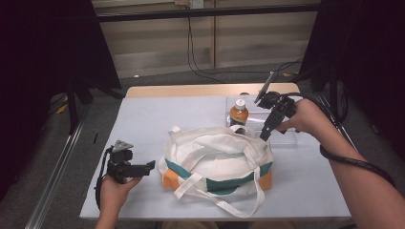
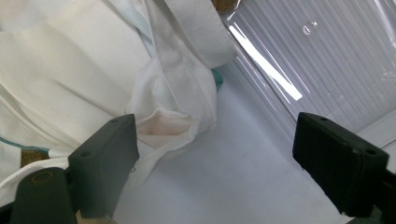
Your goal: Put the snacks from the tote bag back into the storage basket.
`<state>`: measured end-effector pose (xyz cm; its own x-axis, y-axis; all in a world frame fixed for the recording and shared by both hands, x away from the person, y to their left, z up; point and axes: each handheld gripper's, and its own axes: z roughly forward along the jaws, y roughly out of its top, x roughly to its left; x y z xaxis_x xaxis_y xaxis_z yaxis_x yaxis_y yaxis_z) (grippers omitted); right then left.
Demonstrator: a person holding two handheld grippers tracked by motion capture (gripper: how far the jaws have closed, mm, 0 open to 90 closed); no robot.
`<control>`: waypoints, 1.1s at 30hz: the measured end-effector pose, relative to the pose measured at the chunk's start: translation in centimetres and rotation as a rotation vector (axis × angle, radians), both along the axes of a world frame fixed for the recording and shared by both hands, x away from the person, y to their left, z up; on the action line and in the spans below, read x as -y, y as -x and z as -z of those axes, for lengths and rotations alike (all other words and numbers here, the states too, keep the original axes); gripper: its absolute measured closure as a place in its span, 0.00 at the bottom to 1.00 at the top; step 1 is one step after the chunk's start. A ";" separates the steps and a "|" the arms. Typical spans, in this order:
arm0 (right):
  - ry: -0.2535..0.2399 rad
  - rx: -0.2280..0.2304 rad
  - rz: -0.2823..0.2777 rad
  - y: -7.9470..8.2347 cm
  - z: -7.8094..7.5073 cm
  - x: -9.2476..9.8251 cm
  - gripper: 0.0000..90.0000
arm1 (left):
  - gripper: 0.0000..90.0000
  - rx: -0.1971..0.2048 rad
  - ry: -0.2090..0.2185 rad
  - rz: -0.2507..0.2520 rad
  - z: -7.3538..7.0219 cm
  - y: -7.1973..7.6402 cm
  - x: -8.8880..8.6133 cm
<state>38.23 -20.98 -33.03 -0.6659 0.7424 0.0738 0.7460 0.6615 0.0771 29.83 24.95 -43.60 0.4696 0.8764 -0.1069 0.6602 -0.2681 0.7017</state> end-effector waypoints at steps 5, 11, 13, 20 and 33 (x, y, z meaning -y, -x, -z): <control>0.005 0.003 -0.014 0.5 0.3 0.3 0.15 | 0.06 0.004 0.006 -0.010 0.0 0.0 0.0; 0.014 0.005 -0.026 1.1 0.5 0.6 0.15 | 0.06 -0.002 -0.001 0.004 0.0 0.0 0.0; 0.009 0.000 -0.028 1.5 0.6 0.8 0.15 | 0.06 -0.004 0.000 0.003 0.0 0.0 0.0; 0.002 0.002 -0.033 1.9 0.7 1.2 0.15 | 0.06 -0.002 0.001 0.003 0.1 0.0 0.1; 0.020 -0.007 -0.057 3.4 1.4 1.9 0.15 | 0.06 0.000 0.000 -0.004 0.2 0.0 0.3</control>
